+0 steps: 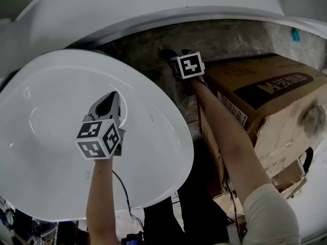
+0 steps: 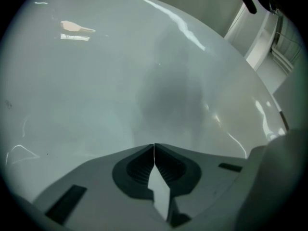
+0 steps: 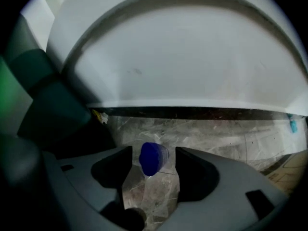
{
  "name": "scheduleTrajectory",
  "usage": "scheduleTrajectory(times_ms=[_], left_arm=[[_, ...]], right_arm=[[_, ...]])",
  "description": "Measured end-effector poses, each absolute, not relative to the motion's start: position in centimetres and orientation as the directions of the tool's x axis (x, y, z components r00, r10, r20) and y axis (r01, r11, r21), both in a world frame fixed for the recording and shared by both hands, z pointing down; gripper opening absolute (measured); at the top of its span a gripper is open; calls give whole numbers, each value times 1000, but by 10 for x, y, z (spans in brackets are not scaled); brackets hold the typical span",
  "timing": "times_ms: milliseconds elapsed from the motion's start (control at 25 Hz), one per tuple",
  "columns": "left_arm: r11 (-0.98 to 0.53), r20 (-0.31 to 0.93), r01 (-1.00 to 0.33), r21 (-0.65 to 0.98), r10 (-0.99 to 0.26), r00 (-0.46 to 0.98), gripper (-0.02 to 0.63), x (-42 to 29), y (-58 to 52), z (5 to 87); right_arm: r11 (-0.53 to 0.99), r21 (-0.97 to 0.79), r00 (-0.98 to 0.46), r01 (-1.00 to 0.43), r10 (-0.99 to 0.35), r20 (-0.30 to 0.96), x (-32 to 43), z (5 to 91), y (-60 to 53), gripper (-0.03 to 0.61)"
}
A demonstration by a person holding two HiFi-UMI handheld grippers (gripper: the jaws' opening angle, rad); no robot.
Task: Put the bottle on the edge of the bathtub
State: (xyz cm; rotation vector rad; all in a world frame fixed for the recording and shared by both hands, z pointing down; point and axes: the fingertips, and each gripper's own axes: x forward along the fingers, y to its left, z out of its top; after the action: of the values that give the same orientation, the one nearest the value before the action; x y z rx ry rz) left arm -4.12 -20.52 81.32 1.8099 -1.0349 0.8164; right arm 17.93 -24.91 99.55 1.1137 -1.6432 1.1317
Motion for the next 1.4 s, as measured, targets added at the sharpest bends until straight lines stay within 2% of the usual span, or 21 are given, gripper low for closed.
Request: scheduleTrajectory(times_ms=[200, 440, 760, 1000, 1200, 1400], left_arm=[[-280, 829, -885, 373, -328, 453, 58, -35, -206, 787], [-319, 822, -882, 348, -348, 450, 58, -41, -208, 741], [-332, 790, -871, 362, -387, 476, 58, -52, -194, 662], [-351, 735, -839, 416, -412, 538, 57, -56, -161, 580], [-439, 696, -788, 432, -393, 601, 57, -52, -152, 519], [-459, 663, -792, 402, -452, 598, 57, -61, -147, 455]], right_arm=[[218, -227, -281, -949, -261, 923, 177, 950, -253, 268], [226, -225, -299, -948, -388, 872, 176, 873, -262, 270], [163, -318, -357, -934, -440, 824, 165, 736, -245, 268], [107, -254, -273, -961, -498, 823, 165, 619, -216, 268], [90, -294, -299, -951, -492, 817, 140, 552, -185, 267], [175, -329, -372, -928, -464, 804, 104, 495, -154, 265]])
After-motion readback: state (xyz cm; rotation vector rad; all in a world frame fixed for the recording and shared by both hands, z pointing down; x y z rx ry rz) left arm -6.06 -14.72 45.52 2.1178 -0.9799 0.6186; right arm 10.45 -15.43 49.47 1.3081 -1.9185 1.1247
